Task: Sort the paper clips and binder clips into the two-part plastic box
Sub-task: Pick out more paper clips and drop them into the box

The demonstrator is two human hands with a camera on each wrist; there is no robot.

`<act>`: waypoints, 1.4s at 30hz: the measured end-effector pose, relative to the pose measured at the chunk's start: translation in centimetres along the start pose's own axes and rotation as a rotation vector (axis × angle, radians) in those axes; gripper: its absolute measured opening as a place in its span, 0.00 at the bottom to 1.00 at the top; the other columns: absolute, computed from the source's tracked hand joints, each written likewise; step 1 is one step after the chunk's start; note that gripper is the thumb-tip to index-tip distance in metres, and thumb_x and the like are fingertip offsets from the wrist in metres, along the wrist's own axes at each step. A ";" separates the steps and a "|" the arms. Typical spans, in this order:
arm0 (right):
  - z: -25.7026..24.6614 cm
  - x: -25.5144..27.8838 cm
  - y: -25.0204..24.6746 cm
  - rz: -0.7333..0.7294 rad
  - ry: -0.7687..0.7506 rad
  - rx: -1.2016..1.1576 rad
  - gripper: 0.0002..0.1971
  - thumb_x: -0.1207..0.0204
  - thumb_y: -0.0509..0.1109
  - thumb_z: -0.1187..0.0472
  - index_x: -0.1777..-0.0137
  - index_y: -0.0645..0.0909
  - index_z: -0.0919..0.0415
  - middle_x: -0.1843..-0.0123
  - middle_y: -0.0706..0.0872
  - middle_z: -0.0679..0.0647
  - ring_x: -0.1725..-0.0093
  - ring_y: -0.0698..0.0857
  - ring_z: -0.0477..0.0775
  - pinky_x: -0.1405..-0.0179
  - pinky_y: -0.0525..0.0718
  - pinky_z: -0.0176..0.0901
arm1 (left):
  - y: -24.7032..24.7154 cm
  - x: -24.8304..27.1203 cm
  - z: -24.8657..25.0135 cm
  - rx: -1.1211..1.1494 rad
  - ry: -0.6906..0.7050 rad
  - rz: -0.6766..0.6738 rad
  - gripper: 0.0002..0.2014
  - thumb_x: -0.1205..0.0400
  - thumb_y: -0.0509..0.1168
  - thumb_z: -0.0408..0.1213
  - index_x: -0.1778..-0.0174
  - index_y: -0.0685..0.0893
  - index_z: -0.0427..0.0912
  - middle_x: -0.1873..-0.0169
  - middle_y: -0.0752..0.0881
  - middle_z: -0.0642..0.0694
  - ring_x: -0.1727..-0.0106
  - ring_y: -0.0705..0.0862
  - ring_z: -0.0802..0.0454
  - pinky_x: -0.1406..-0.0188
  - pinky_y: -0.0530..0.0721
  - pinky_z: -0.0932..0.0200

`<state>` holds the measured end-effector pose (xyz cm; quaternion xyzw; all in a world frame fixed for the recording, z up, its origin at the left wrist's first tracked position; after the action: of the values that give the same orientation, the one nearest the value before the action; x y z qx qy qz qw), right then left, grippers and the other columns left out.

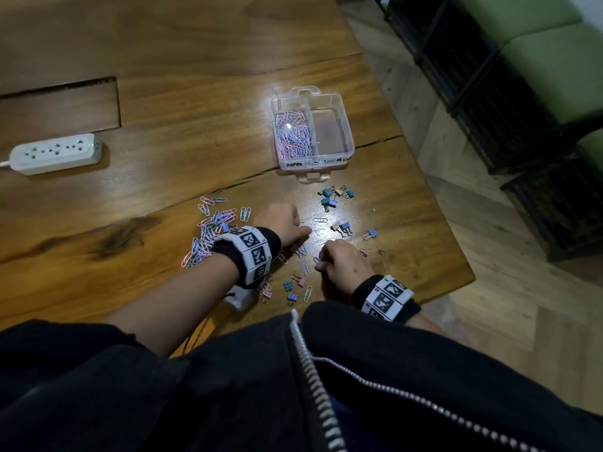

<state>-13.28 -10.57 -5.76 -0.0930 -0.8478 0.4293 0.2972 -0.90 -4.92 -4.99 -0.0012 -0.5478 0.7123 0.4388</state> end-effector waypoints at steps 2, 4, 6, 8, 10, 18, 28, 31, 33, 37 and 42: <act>-0.1 -0.1 0.4 -0.031 -0.012 -0.008 0.09 0.24 0.66 0.58 0.52 0.78 0.64 0.47 0.81 0.60 0.46 0.79 0.58 0.47 0.75 0.47 | 0.1 -0.2 0.5 -0.166 0.012 0.027 0.15 0.23 0.66 0.52 0.63 0.75 0.43 0.65 0.78 0.48 0.60 0.77 0.47 0.62 0.77 0.57; -0.3 -0.1 0.1 -0.047 -0.024 -0.078 0.05 0.24 0.66 0.61 0.55 0.77 0.64 0.50 0.80 0.60 0.51 0.78 0.55 0.52 0.73 0.40 | 0.3 -0.4 1.0 -0.250 0.022 0.026 0.14 0.22 0.64 0.51 0.60 0.76 0.41 0.62 0.79 0.46 0.58 0.78 0.46 0.62 0.76 0.56; 0.0 -0.2 -0.7 -0.059 0.002 -0.245 0.04 0.23 0.65 0.63 0.58 0.74 0.61 0.58 0.78 0.54 0.58 0.75 0.50 0.64 0.69 0.32 | 0.7 -0.5 1.3 -0.271 0.024 0.002 0.13 0.19 0.61 0.47 0.57 0.80 0.39 0.60 0.81 0.44 0.56 0.82 0.45 0.60 0.79 0.55; 1.1 -0.2 -1.8 -0.086 0.089 -0.542 0.05 0.23 0.64 0.64 0.61 0.73 0.60 0.64 0.76 0.48 0.63 0.76 0.46 0.67 0.71 0.28 | 1.2 -0.5 1.3 -0.284 0.040 -0.045 0.14 0.17 0.58 0.43 0.53 0.82 0.36 0.61 0.80 0.44 0.55 0.83 0.45 0.56 0.83 0.55; 2.3 -0.4 -3.4 -0.080 0.146 -0.852 0.09 0.24 0.63 0.66 0.65 0.73 0.57 0.65 0.76 0.49 0.66 0.75 0.44 0.66 0.74 0.33 | 1.3 -0.4 1.6 -0.288 0.094 -0.070 0.14 0.17 0.57 0.43 0.55 0.82 0.36 0.65 0.78 0.45 0.61 0.81 0.48 0.60 0.84 0.56; 2.9 -2.0 -5.6 -0.199 0.174 -1.362 0.13 0.21 0.52 0.72 0.53 0.77 0.61 0.65 0.74 0.52 0.68 0.71 0.46 0.71 0.73 0.33 | 1.0 2.2 2.2 1.264 0.107 -0.562 0.06 0.32 0.47 0.32 0.75 0.65 0.39 0.86 0.71 0.51 0.89 0.63 0.60 0.92 0.61 0.77; 0.5 -5.6 -3.6 0.025 0.128 -0.550 0.13 0.24 0.66 0.53 0.68 0.71 0.56 0.70 0.73 0.49 0.69 0.72 0.48 0.63 0.73 0.43 | 1.5 2.0 0.2 0.973 -0.070 -0.474 0.13 0.16 0.52 0.36 0.66 0.74 0.42 0.80 0.75 0.51 0.87 0.68 0.61 0.93 0.62 0.71; -0.7 -5.9 -3.9 0.146 0.013 -0.100 0.07 0.27 0.70 0.55 0.58 0.78 0.58 0.64 0.76 0.48 0.61 0.75 0.48 0.57 0.76 0.44 | 1.2 1.9 0.5 0.416 0.071 -0.272 0.12 0.15 0.54 0.41 0.57 0.79 0.40 0.72 0.73 0.51 0.72 0.71 0.54 0.78 0.67 0.67; -1.0 -5.9 -3.8 0.137 -0.017 0.061 0.09 0.27 0.69 0.55 0.52 0.80 0.58 0.59 0.77 0.50 0.56 0.76 0.51 0.52 0.75 0.45 | 1.4 1.7 0.8 0.106 0.169 -0.175 0.11 0.18 0.60 0.47 0.55 0.79 0.42 0.64 0.81 0.47 0.60 0.78 0.49 0.65 0.74 0.60; -1.1 -6.3 -3.1 0.034 0.017 0.093 0.05 0.24 0.65 0.59 0.54 0.79 0.59 0.58 0.81 0.53 0.52 0.81 0.57 0.54 0.74 0.45 | 2.0 1.3 1.2 -0.269 0.256 -0.120 0.13 0.24 0.67 0.48 0.48 0.79 0.45 0.50 0.85 0.47 0.46 0.83 0.46 0.50 0.82 0.52; -0.4 -5.3 -3.6 0.030 0.006 -0.238 0.07 0.21 0.60 0.62 0.61 0.72 0.59 0.66 0.73 0.47 0.68 0.72 0.43 0.68 0.71 0.34 | 2.3 1.4 1.9 -0.459 0.294 -0.171 0.14 0.20 0.62 0.50 0.50 0.79 0.43 0.52 0.85 0.45 0.49 0.83 0.46 0.50 0.84 0.52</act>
<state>-8.47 -14.72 -4.97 -0.1415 -0.8905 0.3296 0.2801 -4.10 -5.59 -5.36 -0.1578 -0.6234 0.5223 0.5601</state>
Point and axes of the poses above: each hand's wrist, its own x-axis away from the middle knuckle, its own y-axis out of the palm, z = x × y, the point moved 7 cm from there along -x, towards the middle knuckle
